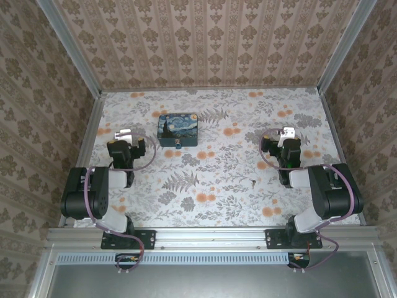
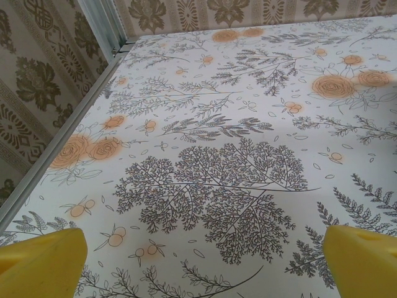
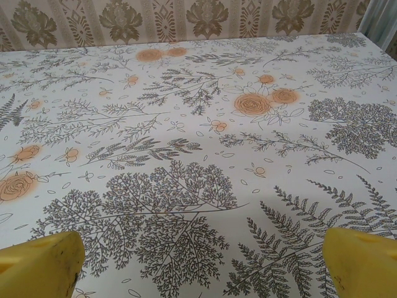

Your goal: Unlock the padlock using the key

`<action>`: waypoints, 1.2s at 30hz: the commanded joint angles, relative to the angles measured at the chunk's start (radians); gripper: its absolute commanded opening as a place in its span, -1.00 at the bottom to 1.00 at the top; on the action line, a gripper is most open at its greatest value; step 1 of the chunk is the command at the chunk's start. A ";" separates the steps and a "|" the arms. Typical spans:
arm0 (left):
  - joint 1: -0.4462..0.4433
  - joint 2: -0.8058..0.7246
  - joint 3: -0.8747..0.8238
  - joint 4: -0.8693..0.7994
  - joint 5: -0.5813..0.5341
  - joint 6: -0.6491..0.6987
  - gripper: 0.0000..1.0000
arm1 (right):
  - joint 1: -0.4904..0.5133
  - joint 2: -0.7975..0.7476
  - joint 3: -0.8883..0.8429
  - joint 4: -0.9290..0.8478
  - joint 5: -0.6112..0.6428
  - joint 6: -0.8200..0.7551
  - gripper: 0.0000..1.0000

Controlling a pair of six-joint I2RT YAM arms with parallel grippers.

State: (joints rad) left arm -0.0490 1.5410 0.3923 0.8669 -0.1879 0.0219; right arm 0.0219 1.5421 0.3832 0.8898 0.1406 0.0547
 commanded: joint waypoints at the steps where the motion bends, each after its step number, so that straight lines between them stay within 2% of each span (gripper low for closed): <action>1: 0.013 -0.002 0.004 0.007 0.026 -0.005 1.00 | -0.002 -0.007 0.011 -0.002 -0.022 -0.008 0.99; 9: 0.011 -0.013 -0.008 0.026 0.012 -0.005 1.00 | -0.002 -0.009 0.005 0.009 -0.018 -0.007 0.99; 17: -0.008 -0.155 0.027 -0.172 0.004 0.015 1.00 | -0.005 -0.105 0.000 -0.062 -0.011 0.000 0.99; 20: -0.022 -0.197 0.053 -0.242 -0.008 0.015 1.00 | -0.005 -0.192 0.026 -0.182 0.004 0.012 0.99; 24: -0.032 -0.246 0.138 -0.404 -0.012 0.007 1.00 | -0.008 -0.303 0.111 -0.439 -0.010 0.075 0.99; 28: -0.032 -0.287 0.255 -0.608 0.017 -0.047 1.00 | -0.018 -0.372 0.187 -0.608 -0.045 0.273 0.99; 32: -0.033 -0.289 0.376 -0.792 0.081 -0.156 1.00 | -0.025 -0.392 0.239 -0.648 -0.317 0.376 0.99; 36: -0.034 -0.254 0.469 -0.915 0.148 -0.287 1.00 | -0.018 -0.343 0.306 -0.694 -0.525 0.498 0.99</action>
State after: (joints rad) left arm -0.0780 1.2705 0.8040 0.1268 -0.1085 -0.1356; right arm -0.0017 1.1725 0.6331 0.2836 -0.1646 0.4164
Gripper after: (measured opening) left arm 0.999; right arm 0.995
